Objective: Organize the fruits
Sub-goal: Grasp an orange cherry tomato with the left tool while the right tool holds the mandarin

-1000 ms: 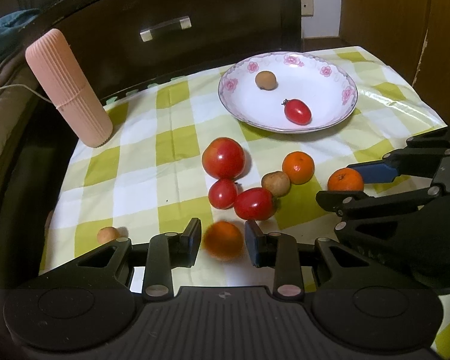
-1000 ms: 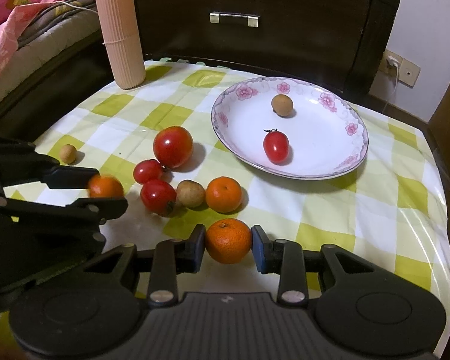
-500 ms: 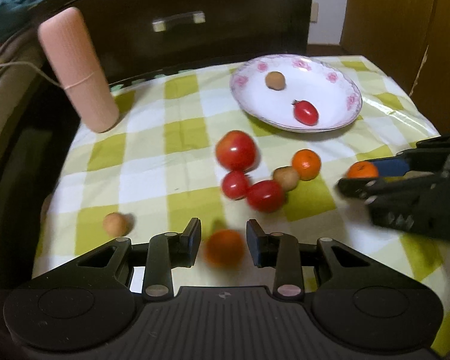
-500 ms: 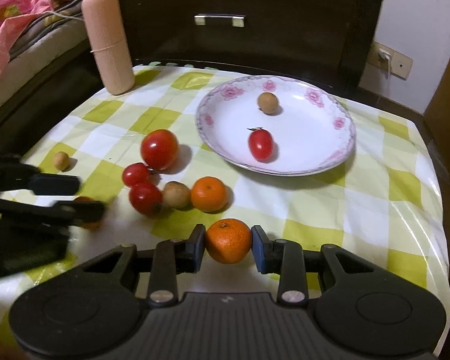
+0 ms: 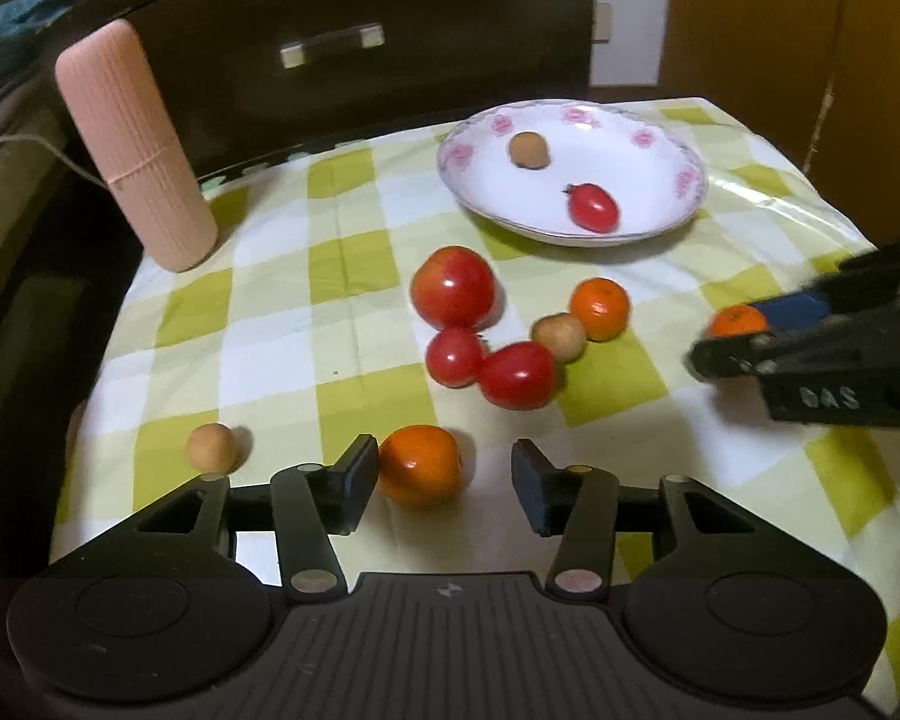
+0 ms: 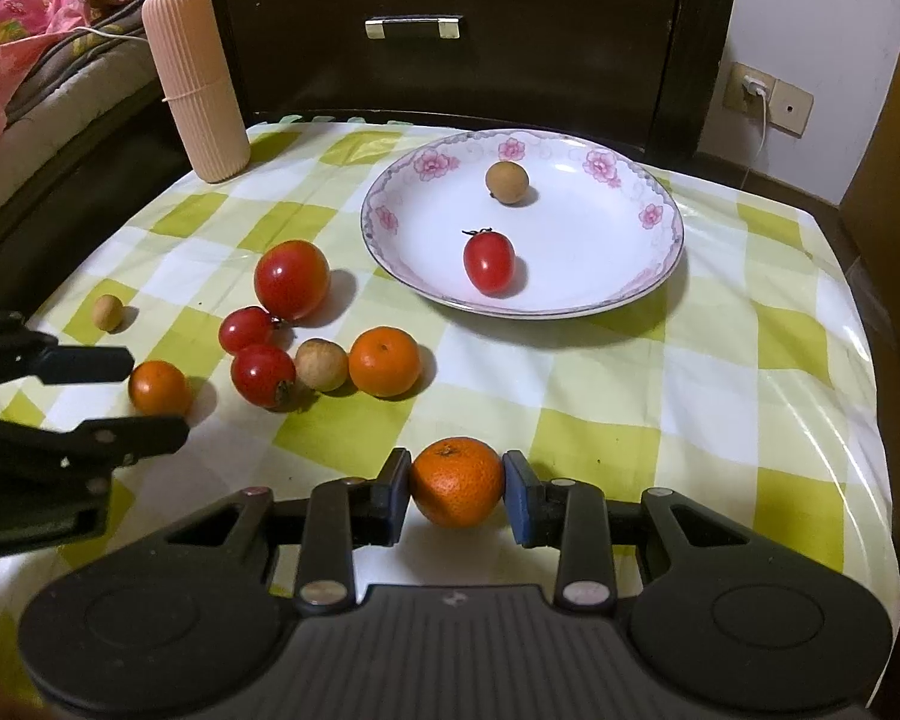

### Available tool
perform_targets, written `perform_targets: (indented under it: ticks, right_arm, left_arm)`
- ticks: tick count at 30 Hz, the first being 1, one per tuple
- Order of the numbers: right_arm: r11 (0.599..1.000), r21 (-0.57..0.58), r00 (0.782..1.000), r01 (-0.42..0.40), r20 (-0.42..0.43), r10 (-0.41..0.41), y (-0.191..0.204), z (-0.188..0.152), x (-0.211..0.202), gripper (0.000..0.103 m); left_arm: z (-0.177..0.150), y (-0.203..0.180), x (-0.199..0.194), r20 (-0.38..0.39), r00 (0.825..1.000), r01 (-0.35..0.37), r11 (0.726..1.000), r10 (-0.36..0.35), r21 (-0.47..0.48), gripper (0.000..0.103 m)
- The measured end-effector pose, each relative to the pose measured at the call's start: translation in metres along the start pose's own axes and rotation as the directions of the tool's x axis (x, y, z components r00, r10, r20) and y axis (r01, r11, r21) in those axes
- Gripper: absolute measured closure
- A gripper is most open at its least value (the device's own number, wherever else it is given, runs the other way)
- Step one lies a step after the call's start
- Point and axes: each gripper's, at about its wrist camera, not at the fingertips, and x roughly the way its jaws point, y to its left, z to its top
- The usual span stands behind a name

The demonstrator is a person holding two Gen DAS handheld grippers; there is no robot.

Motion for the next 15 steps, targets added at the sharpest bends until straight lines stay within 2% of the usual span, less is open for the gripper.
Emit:
perform_targets:
  ticks: [2, 5, 7, 8, 15]
  right_arm:
    - [1.000, 0.005, 1.000, -0.003, 0.000, 0.003, -0.001, 0.001, 0.001, 0.072]
    - [1.000, 0.017, 1.000, -0.010, 0.004, 0.010, -0.003, 0.003, 0.000, 0.072]
    - [1.000, 0.020, 1.000, -0.013, 0.014, 0.013, -0.003, 0.004, -0.002, 0.072]
    - [1.000, 0.023, 1.000, -0.014, 0.019, 0.014, -0.003, 0.005, -0.003, 0.072]
    - [0.999, 0.045, 1.000, -0.018, 0.026, 0.017, -0.006, 0.009, -0.004, 0.072]
  left_arm:
    - [0.002, 0.004, 0.005, -0.012, 1.000, -0.012, 1.000, 0.012, -0.021, 0.047]
    - [0.005, 0.006, 0.012, -0.035, 0.999, -0.040, 0.999, 0.039, -0.025, 0.054]
    - [0.005, 0.005, 0.017, -0.060, 0.998, -0.035, 0.999, 0.033, -0.027, 0.065]
    - [0.004, 0.003, 0.019, -0.077, 0.997, -0.034, 0.999, 0.032, -0.022, 0.067]
    - [0.010, 0.002, 0.025, -0.074, 0.997, -0.040, 0.999, 0.038, -0.030, 0.070]
